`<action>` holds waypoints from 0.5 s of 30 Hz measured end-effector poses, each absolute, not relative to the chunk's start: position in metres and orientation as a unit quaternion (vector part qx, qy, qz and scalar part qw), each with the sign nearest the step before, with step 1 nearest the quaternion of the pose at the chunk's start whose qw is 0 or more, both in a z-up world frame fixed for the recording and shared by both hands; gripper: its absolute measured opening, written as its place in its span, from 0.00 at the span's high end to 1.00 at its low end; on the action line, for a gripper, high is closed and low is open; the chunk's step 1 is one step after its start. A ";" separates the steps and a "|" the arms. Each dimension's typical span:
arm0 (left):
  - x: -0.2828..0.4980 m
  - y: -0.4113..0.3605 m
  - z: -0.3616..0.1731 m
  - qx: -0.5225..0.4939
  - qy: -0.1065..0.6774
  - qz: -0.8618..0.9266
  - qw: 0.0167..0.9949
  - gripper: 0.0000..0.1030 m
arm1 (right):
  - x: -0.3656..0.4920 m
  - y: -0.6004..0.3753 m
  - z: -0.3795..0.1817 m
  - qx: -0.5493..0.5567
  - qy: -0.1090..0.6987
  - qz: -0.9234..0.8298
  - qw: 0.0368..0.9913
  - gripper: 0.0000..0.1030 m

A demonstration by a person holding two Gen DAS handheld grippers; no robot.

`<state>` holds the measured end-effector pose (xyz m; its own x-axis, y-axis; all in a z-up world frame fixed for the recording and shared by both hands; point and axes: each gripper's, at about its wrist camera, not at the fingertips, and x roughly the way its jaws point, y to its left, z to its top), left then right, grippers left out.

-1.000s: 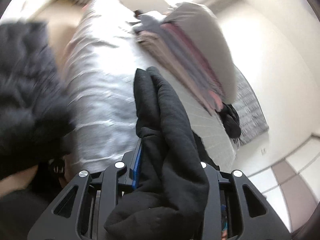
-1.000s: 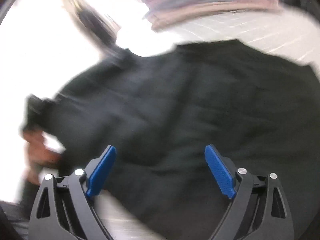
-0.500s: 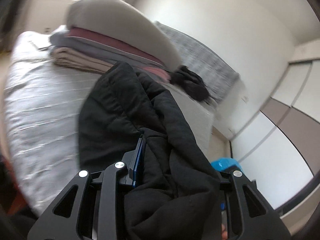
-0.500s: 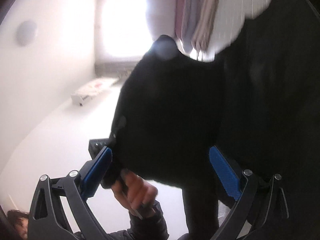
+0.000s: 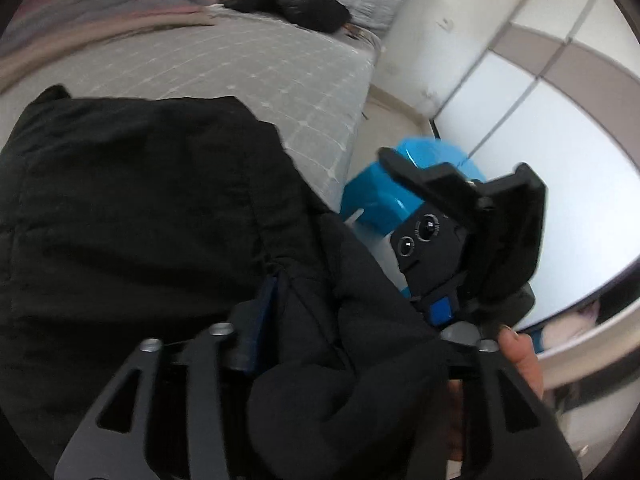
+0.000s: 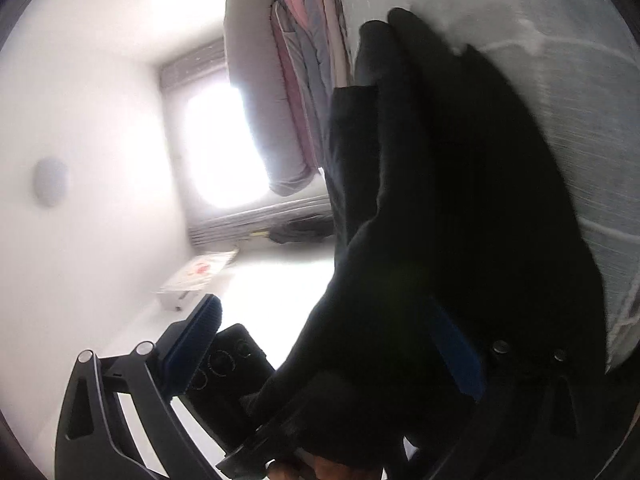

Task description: Fold large clothes

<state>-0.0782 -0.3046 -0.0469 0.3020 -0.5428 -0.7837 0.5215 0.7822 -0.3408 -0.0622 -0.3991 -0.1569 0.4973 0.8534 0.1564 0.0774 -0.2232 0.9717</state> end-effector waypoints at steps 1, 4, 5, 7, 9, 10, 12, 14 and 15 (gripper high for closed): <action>-0.082 -0.311 -0.045 0.000 0.488 -0.331 0.808 0.46 | -0.063 -0.403 -0.160 0.693 0.331 0.378 0.517 0.07; -0.094 -0.325 -0.039 0.035 0.488 -0.319 0.812 0.33 | -0.061 -0.401 -0.158 0.689 0.332 0.383 0.518 0.07; -0.100 -0.327 -0.037 0.043 0.486 -0.314 0.814 0.30 | -0.059 -0.400 -0.158 0.685 0.336 0.386 0.519 0.07; -0.112 -0.326 -0.033 0.051 0.480 -0.311 0.818 0.27 | -0.056 -0.397 -0.161 0.680 0.343 0.388 0.519 0.07; -0.121 -0.324 -0.024 0.055 0.473 -0.316 0.821 0.24 | -0.056 -0.395 -0.164 0.679 0.347 0.386 0.520 0.07; -0.129 -0.322 -0.020 0.056 0.469 -0.320 0.821 0.24 | -0.049 -0.390 -0.163 0.679 0.349 0.384 0.520 0.07; -0.137 -0.315 -0.011 0.048 0.469 -0.334 0.816 0.23 | -0.053 -0.398 -0.165 0.678 0.352 0.378 0.523 0.07; -0.147 -0.288 0.003 0.006 0.470 -0.359 0.806 0.23 | -0.058 -0.400 -0.165 0.676 0.354 0.371 0.529 0.07; -0.149 -0.278 0.006 -0.012 0.471 -0.365 0.803 0.23 | -0.064 -0.411 -0.165 0.673 0.355 0.368 0.535 0.07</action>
